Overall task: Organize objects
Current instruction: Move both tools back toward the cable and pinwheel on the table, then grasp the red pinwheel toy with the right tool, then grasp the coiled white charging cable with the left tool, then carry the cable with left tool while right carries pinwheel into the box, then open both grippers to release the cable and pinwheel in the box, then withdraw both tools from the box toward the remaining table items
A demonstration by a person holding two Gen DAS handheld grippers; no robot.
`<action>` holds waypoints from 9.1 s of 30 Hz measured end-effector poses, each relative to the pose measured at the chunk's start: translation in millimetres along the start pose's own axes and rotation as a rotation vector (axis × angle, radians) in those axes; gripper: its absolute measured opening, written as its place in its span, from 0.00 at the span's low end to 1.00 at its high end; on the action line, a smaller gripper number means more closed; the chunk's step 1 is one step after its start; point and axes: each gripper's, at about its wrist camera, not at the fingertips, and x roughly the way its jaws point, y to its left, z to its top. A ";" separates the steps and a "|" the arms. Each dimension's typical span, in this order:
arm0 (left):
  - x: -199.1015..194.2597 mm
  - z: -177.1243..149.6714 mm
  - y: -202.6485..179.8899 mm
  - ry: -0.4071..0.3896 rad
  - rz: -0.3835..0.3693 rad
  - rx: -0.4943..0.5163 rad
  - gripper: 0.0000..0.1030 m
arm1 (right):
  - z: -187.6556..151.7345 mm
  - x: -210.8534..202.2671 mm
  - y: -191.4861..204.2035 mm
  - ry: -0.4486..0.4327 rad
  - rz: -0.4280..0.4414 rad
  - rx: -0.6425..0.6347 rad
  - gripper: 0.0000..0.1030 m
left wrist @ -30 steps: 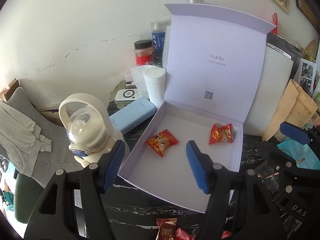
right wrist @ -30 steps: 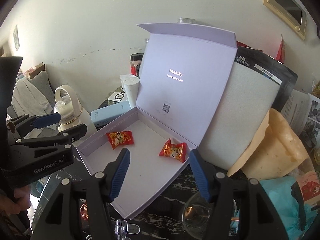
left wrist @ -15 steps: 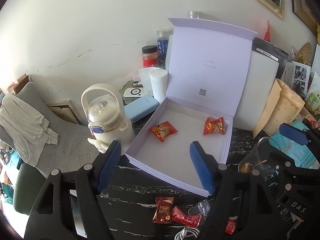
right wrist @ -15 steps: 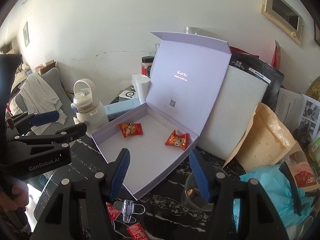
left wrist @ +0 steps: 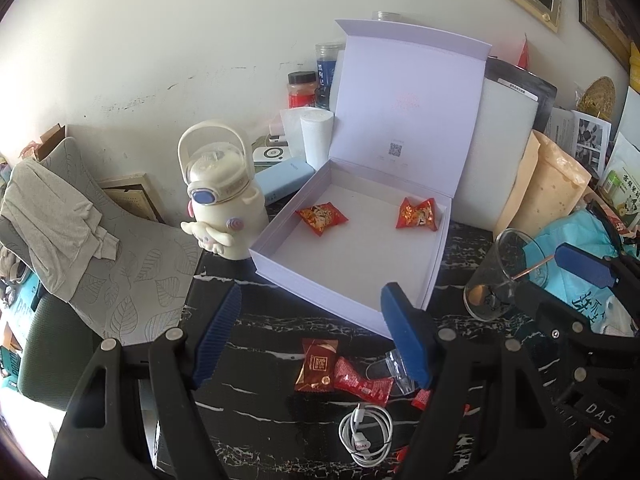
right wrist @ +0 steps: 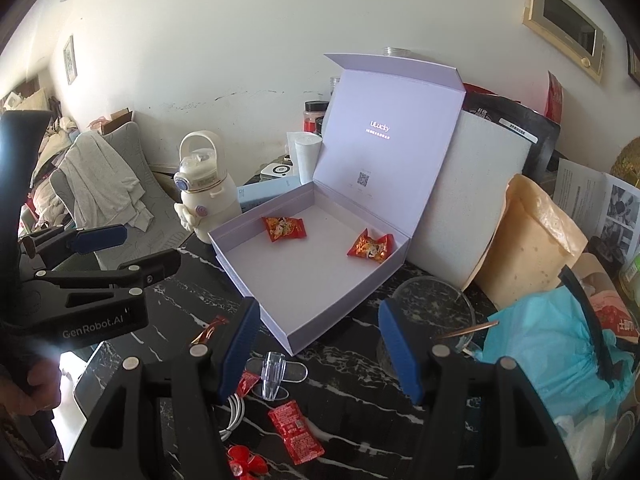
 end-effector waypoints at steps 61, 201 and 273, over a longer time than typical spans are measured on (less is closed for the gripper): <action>39.3 -171.8 -11.2 0.232 -0.147 0.010 0.70 | -175.1 35.5 47.4 0.166 0.284 -0.052 0.56; 210.5 47.1 -10.9 0.132 -0.146 0.223 0.52 | 49.3 203.4 -18.8 0.079 -0.033 0.006 0.21; 52.0 30.3 13.1 0.006 -0.078 0.106 0.65 | 32.9 50.0 6.8 -0.051 -0.076 -0.019 0.49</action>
